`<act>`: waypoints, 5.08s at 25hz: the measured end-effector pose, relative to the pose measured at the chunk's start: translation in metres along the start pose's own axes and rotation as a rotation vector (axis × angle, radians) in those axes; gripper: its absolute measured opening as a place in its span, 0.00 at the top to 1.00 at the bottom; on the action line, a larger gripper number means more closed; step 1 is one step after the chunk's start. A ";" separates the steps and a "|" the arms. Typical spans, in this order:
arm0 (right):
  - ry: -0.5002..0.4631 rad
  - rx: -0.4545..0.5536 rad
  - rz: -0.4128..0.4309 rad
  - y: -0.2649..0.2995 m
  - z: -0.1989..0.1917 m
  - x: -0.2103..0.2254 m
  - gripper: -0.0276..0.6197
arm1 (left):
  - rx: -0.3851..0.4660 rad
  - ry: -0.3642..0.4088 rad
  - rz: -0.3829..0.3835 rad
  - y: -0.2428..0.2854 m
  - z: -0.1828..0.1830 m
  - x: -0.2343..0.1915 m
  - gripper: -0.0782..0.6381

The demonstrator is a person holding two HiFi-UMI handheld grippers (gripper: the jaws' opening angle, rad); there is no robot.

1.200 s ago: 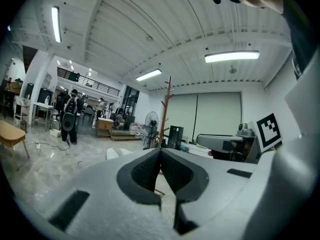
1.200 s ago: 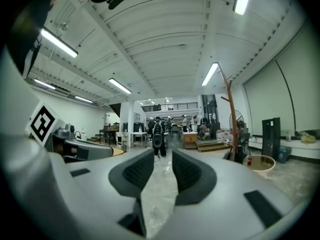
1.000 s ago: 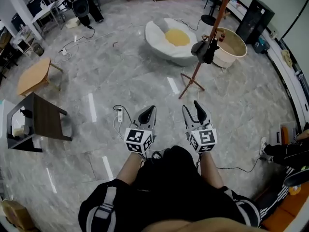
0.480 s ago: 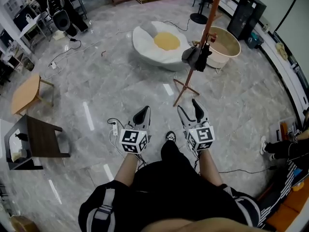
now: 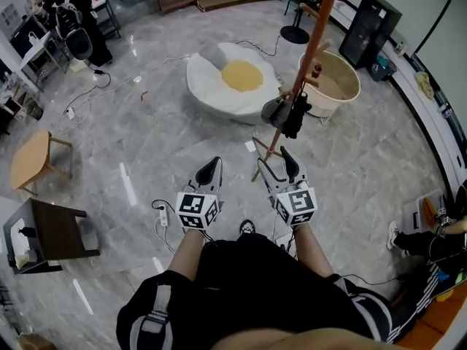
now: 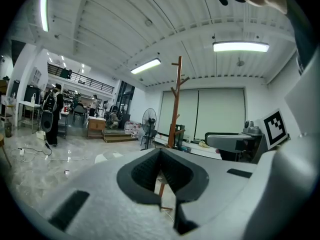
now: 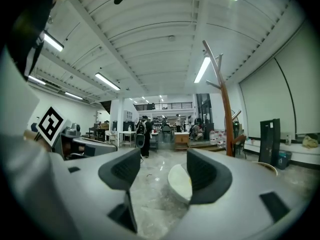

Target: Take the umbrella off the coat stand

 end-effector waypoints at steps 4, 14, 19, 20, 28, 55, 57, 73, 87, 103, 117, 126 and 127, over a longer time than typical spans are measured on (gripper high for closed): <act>0.014 -0.005 0.005 0.033 -0.008 0.023 0.50 | -0.007 -0.008 0.014 0.030 -0.001 -0.013 0.89; 0.012 -0.043 -0.134 0.104 -0.021 0.074 0.50 | -0.054 -0.008 -0.137 0.149 -0.001 -0.069 0.89; 0.021 -0.067 -0.258 0.148 -0.027 0.092 0.50 | -0.086 -0.007 -0.294 0.221 0.006 -0.099 0.89; 0.023 -0.074 -0.285 0.155 -0.028 0.094 0.50 | -0.093 -0.007 -0.325 0.233 0.008 -0.106 0.89; 0.035 -0.132 -0.620 0.161 -0.042 0.086 0.50 | -0.190 -0.017 -0.610 0.300 0.000 -0.134 0.89; 0.135 -0.277 -0.842 0.145 -0.126 0.197 0.51 | -0.442 0.055 -0.735 0.422 -0.098 -0.096 0.89; 0.125 -0.300 -0.823 0.148 -0.135 0.215 0.51 | -0.448 0.054 -0.715 0.430 -0.104 -0.093 0.89; 0.189 -0.409 -0.650 0.162 -0.193 0.290 0.50 | -0.429 0.011 -0.526 0.433 -0.123 -0.086 0.89; 0.201 -0.352 -0.581 0.175 -0.220 0.314 0.50 | -0.437 0.004 -0.356 0.410 -0.122 -0.111 0.89; 0.129 -0.364 -0.600 0.184 -0.201 0.308 0.64 | -0.446 0.005 -0.416 0.415 -0.124 -0.104 0.89; 0.119 -0.396 -0.743 0.178 -0.168 0.286 0.65 | -0.431 0.022 -0.580 0.443 -0.106 -0.107 0.89; 0.130 -0.352 -0.804 0.172 -0.148 0.276 0.66 | -0.432 0.021 -0.661 0.445 -0.104 -0.102 0.89; 0.129 -0.350 -0.807 0.172 -0.146 0.275 0.66 | -0.432 0.021 -0.666 0.445 -0.104 -0.102 0.89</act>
Point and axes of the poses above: the fingertips, and each gripper's own axes: y forward along the fingers, x to its right, z out of its top, the point moved 10 cm from there along -y, backward along the fingers, and after that the axes turned 9 degrees about x, right-handed, at the moved point
